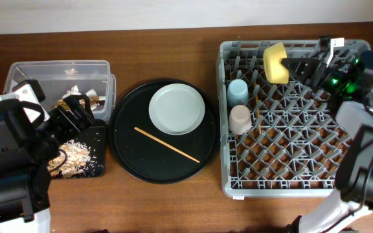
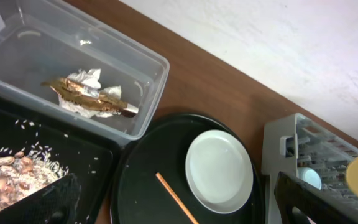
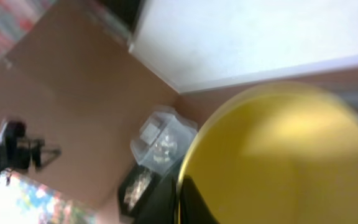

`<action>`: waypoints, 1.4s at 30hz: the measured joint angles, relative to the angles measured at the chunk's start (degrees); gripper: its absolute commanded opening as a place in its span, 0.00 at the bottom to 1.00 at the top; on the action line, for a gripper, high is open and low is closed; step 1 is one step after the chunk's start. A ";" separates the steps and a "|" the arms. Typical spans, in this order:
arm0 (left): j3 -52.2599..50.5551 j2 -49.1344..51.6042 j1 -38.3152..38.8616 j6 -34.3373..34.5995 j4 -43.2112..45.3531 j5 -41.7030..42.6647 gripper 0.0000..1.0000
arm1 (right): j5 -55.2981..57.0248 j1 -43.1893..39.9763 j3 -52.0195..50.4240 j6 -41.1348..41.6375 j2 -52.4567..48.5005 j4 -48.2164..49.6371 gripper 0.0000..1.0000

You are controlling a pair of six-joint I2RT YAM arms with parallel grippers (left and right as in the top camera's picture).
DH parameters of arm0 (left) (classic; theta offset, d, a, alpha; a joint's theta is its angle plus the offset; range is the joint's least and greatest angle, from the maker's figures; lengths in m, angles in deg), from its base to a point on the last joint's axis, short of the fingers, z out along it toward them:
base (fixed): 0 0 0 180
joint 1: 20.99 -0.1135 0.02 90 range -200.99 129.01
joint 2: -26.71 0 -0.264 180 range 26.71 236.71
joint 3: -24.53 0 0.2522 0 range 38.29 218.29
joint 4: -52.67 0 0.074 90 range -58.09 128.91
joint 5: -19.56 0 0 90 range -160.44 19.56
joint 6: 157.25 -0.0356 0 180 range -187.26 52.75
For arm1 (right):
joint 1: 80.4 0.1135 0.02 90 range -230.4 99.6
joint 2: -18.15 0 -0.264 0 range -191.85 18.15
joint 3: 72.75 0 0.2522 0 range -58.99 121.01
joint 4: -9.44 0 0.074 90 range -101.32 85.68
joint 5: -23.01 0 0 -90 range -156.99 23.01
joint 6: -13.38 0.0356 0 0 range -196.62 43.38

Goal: Sort waste into correct bins and load items into the dishwasher rack

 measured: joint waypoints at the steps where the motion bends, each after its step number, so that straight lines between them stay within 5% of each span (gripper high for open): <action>1: 0.00 0.04 0.02 0.00 -0.26 0.00 0.99 | 3.13 0.24 -0.15 9.27 -2.12 11.15 0.04; 3: 0.00 0.04 0.02 0.00 -0.15 0.02 0.99 | 9.57 1.33 -0.11 22.97 -2.91 22.05 0.04; 6: 0.00 0.04 0.02 0.02 -0.15 0.02 0.99 | 18.23 6.51 0.24 31.89 -2.91 22.05 0.04; 14: 0.00 0.04 0.02 0.02 -0.22 0.02 0.99 | 23.54 12.22 0.48 20.41 -3.06 -0.76 0.04; 22: 0.00 0.04 0.02 0.02 -0.22 0.02 0.99 | 19.93 8.33 0.94 12.70 -2.95 -5.68 0.57; 34: 0.00 0.04 0.02 0.02 -0.24 0.00 0.99 | 4.57 -8.74 0.92 15.50 -2.25 -4.07 0.47; 42: 0.00 0.04 0.02 0.00 -0.24 0.02 0.99 | 10.43 -6.34 0.92 21.40 9.86 -4.94 0.47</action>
